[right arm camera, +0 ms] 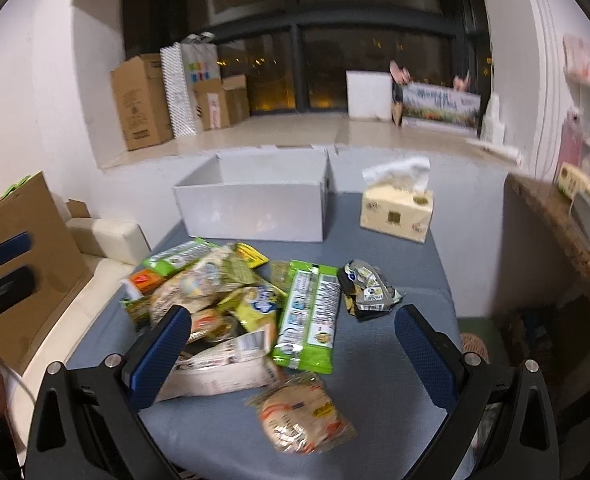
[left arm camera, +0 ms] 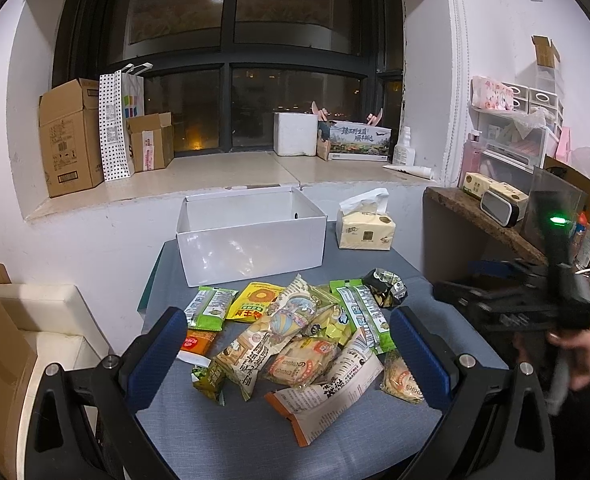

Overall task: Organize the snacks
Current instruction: 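Grasp the gray chip bag with the right gripper and lift it, then grasp the tall printed snack bag with the left gripper while right gripper carries gray bag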

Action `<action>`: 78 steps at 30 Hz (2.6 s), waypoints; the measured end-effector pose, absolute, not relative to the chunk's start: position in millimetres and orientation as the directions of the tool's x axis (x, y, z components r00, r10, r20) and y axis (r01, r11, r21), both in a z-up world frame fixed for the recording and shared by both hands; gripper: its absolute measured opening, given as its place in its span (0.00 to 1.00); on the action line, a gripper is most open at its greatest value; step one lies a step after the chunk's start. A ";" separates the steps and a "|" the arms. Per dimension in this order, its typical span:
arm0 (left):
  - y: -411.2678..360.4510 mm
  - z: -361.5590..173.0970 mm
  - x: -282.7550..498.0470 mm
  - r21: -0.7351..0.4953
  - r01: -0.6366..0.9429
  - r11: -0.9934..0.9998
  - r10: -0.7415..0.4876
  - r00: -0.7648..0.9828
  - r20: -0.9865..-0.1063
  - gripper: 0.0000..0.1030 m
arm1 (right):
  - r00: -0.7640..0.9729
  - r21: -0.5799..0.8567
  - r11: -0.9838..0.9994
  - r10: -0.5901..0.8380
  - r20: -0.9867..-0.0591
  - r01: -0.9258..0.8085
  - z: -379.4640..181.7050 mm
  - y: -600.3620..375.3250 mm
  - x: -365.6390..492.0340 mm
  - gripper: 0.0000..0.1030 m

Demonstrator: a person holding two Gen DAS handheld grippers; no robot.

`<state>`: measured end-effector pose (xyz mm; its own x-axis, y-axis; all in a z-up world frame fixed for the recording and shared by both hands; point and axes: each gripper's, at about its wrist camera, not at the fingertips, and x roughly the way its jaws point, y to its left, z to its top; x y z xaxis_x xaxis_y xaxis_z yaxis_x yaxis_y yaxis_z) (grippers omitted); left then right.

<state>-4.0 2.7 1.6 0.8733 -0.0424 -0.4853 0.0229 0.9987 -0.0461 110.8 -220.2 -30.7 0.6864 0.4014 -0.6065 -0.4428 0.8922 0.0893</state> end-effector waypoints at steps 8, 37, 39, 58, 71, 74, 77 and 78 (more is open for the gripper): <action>5.3 -5.0 -1.4 -0.048 0.022 0.999 -0.043 0.869 -0.492 1.00 | 0.598 0.167 0.926 0.349 -0.721 -0.339 -91.9 -231.0 217.0 1.00; 14.7 -44.6 31.5 -0.053 0.052 0.997 -0.073 0.838 -0.541 1.00 | 0.506 0.410 0.876 0.481 -0.716 -0.253 -128.3 -263.0 261.4 0.69; 12.5 -48.8 40.4 -0.043 0.073 0.996 -0.085 0.833 -0.546 1.00 | 0.522 0.425 0.864 0.502 -0.689 -0.269 -116.1 -268.1 247.0 0.69; -5.3 -115.1 157.3 0.016 0.359 0.933 -0.239 0.655 -0.717 1.00 | 0.681 0.478 0.807 0.567 -0.464 -0.346 -45.6 -302.5 122.0 0.69; 1.8 -140.4 187.9 0.008 0.356 0.934 -0.215 0.584 -0.783 0.64 | 0.668 0.440 0.825 0.553 -0.498 -0.355 -56.5 -290.7 114.3 0.69; 11.7 -142.3 190.4 -0.006 0.324 0.946 -0.206 0.585 -0.784 0.43 | 0.659 0.433 0.826 0.555 -0.507 -0.362 -58.5 -286.0 114.5 0.69; 25.9 -139.2 186.8 -0.064 0.313 0.948 -0.248 0.595 -0.764 0.36 | 0.655 0.430 0.825 0.558 -0.510 -0.367 -59.2 -282.4 114.0 0.69; 29.6 -137.2 183.8 -0.079 0.307 0.949 -0.258 0.604 -0.754 0.36 | 0.655 0.427 0.826 0.557 -0.511 -0.369 -59.3 -281.2 113.8 0.69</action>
<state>183.8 29.6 -137.2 0.6044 -0.2579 -0.7537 0.3068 0.9485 -0.0785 113.8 -281.2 -59.3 0.6550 0.5567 -0.5109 -0.3689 0.8257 0.4268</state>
